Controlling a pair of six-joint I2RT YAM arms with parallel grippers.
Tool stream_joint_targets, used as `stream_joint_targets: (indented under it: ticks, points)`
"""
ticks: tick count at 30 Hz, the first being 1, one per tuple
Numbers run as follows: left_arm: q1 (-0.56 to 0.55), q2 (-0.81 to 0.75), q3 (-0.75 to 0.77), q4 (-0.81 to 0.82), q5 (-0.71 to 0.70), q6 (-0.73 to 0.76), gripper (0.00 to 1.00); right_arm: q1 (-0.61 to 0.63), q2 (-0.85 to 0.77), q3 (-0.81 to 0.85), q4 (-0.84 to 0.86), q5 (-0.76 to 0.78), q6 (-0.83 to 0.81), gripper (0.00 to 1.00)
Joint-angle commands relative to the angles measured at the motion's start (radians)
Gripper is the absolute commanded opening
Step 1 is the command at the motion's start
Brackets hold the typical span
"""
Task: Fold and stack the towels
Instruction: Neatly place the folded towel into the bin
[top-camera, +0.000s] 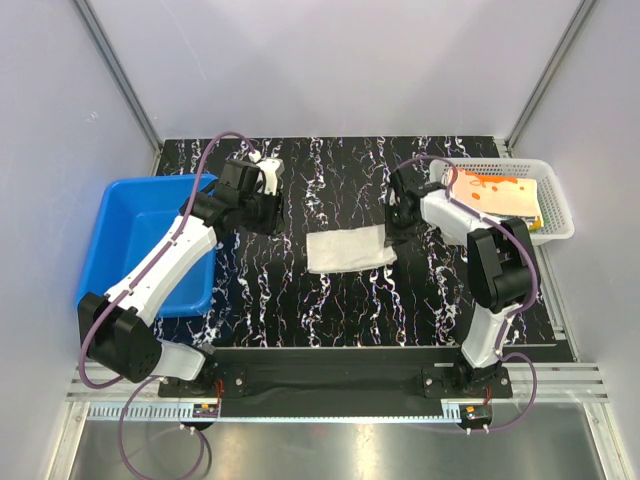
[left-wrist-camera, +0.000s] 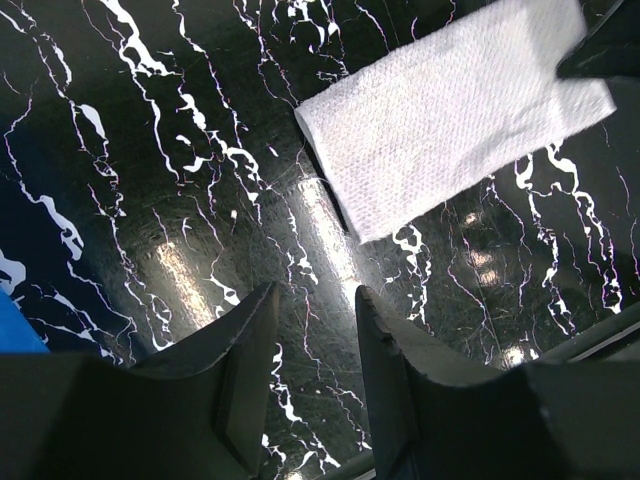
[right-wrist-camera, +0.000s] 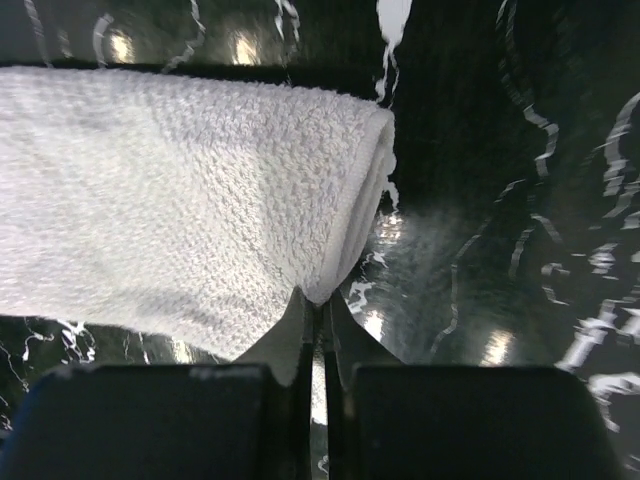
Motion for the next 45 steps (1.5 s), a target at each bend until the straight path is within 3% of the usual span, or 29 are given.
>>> stream_joint_targets:
  ticks: [1, 5, 17, 26, 39, 45]
  points:
    - [0.004, -0.032, 0.000, 0.019, -0.004, 0.018, 0.41, 0.009, -0.022, 0.145, -0.143, 0.083, -0.099, 0.00]
    - [0.004, -0.020, 0.011, 0.009, -0.001, 0.021, 0.41, -0.016, 0.015, 0.282, -0.235, 0.099, -0.154, 0.00]
    - [0.004, -0.040, -0.015, 0.059, 0.103, 0.013, 0.41, -0.255, 0.061, 0.612, -0.390, 0.128, -0.298, 0.00]
    - [0.005, -0.017, -0.011, 0.065, 0.139, 0.015, 0.41, -0.444, 0.052, 0.695, -0.393, 0.108, -0.372, 0.00]
    - [0.004, 0.032, -0.005, 0.066, 0.154, 0.015, 0.41, -0.600, 0.112, 0.850, -0.416, 0.007, -0.412, 0.00]
    - [0.004, 0.040, -0.008, 0.078, 0.168, 0.010, 0.41, -0.706, 0.164, 0.867, -0.335, -0.042, -0.415, 0.00]
